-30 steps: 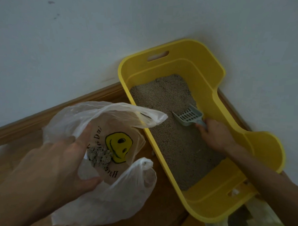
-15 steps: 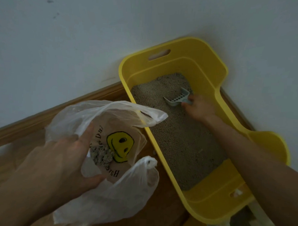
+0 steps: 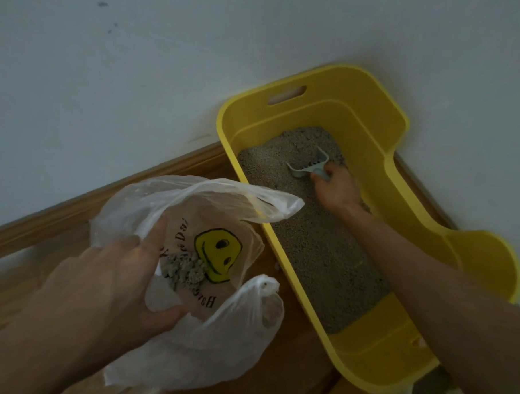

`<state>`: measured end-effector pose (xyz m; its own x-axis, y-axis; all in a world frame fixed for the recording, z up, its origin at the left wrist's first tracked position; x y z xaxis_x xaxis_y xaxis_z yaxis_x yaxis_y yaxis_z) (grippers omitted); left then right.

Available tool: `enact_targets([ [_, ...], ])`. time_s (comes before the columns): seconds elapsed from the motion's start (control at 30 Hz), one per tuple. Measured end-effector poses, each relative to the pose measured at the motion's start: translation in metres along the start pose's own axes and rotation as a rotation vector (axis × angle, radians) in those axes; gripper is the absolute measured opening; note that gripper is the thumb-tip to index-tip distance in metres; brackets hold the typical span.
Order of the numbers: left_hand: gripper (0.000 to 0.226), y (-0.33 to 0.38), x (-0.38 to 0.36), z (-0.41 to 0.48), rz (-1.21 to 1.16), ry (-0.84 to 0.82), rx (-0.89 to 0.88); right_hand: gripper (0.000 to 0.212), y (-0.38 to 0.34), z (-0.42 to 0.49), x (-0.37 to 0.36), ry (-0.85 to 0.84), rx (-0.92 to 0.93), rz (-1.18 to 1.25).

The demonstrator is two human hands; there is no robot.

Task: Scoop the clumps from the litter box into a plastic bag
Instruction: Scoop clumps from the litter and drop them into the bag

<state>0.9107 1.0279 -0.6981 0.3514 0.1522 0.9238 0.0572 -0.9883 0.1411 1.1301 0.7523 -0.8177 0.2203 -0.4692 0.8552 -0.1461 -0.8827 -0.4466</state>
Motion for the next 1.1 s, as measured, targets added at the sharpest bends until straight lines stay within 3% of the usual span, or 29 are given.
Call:
enact_targets([
  [0.33, 0.121, -0.007, 0.003, -0.01, -0.036, -0.039, 0.015, 0.031, 0.015, -0.009, -0.018, 0.154, 0.036, 0.066],
  [0.83, 0.113, -0.011, 0.003, -0.011, -0.107, 0.04, 0.004, 0.026, 0.013, -0.022, -0.014, 0.123, 0.107, 0.208],
  [0.97, 0.113, -0.011, 0.003, -0.011, -0.127, 0.06, -0.01, 0.022, 0.012, -0.028, -0.002, 0.184, 0.091, 0.292],
  [1.1, 0.112, -0.012, 0.0, -0.01, -0.176, 0.059, -0.024, 0.017, 0.009, -0.035, 0.002, 0.153, 0.167, 0.241],
])
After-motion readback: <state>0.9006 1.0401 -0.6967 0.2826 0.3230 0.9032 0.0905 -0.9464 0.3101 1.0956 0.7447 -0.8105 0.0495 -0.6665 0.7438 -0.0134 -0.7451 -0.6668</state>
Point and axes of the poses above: each hand's wrist, its own z-axis towards the middle knuckle, its own x-axis out of the back of the hand, y = z × x, the point moved 6 cm from there along z, towards the middle knuckle, and after that the axes turned 4 degrees about -z, right-handed, at the moved point
